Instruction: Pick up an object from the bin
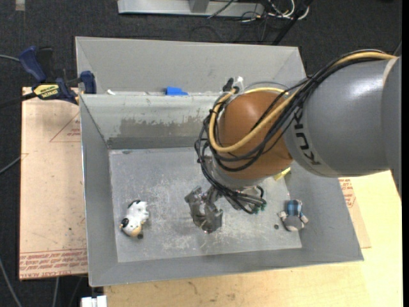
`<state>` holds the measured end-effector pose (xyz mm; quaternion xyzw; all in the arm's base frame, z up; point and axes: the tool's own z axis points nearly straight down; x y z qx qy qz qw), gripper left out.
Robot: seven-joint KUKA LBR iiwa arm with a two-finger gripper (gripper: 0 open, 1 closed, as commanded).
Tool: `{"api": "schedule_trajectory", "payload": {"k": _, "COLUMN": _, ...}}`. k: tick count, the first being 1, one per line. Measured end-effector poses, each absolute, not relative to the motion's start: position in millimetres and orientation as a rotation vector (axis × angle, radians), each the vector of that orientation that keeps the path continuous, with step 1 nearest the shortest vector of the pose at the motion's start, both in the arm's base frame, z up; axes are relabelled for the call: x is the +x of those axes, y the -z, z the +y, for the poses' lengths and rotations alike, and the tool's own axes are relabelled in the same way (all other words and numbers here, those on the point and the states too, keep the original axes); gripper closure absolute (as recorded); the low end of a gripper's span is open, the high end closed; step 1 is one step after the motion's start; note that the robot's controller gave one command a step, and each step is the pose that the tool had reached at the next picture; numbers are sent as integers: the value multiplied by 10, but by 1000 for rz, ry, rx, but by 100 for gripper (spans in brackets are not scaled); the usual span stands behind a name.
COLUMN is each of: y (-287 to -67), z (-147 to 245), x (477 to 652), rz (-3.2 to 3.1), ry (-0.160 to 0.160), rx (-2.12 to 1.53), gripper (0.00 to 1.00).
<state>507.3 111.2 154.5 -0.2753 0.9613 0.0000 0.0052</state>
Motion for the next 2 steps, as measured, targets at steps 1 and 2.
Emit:
{"api": "schedule_trajectory", "payload": {"k": 1, "y": -1869, "z": 1043, "x": 5095, "rz": 3026, "ry": -4, "rx": -867, "gripper": 100}}
{"api": "schedule_trajectory", "payload": {"k": 2, "y": -2471, "z": 1073, "x": 4974, "rz": 3022, "ry": -2, "rx": -870, "gripper": 100}}
